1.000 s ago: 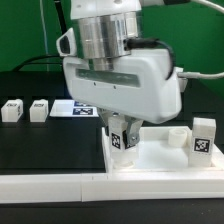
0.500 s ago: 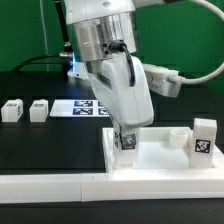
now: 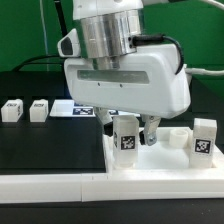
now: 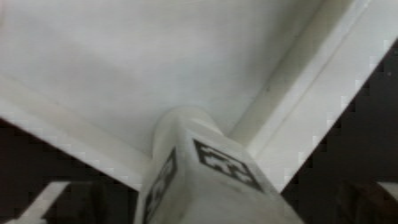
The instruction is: Assemble square table
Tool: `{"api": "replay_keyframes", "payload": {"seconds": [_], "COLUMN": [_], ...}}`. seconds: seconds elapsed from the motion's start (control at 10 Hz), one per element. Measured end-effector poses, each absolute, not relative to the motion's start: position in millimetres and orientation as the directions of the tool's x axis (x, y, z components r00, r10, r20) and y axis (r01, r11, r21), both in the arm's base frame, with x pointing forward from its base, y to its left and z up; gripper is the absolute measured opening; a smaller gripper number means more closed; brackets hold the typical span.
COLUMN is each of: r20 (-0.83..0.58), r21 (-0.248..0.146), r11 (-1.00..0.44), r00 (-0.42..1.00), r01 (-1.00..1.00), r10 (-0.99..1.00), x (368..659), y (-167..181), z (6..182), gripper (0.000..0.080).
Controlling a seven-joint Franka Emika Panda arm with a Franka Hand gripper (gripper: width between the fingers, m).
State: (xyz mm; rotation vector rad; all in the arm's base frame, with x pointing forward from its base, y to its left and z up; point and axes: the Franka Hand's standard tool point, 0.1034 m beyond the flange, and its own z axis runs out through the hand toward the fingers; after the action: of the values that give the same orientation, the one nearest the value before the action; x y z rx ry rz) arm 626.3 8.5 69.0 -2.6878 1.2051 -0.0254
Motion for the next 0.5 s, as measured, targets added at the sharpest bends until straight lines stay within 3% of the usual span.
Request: {"api": "replay_keyframes", "payload": {"seconds": [0.1,0.2,0.4,0.5], "r20": [-0.049,0.008,0.093,0.100], "r21": [-0.184,-0.158,-0.122,-0.117], "r11": [-0.699,-0.847,-0.971,-0.982], "r00": [0.717,0.857,0.972,0.982], "r01": [-0.691,-0.508,-0.204,-0.149], "r10": [-0.695,-0.516,-0.216,-0.161], "x": [626.2,626.3,626.7,626.5], "y": [7.6,3.6,4.4,4.2], "z": [68.9,69.0,72.7,72.6], "gripper": [0.0648,0.0648,0.0649,0.0649]}}
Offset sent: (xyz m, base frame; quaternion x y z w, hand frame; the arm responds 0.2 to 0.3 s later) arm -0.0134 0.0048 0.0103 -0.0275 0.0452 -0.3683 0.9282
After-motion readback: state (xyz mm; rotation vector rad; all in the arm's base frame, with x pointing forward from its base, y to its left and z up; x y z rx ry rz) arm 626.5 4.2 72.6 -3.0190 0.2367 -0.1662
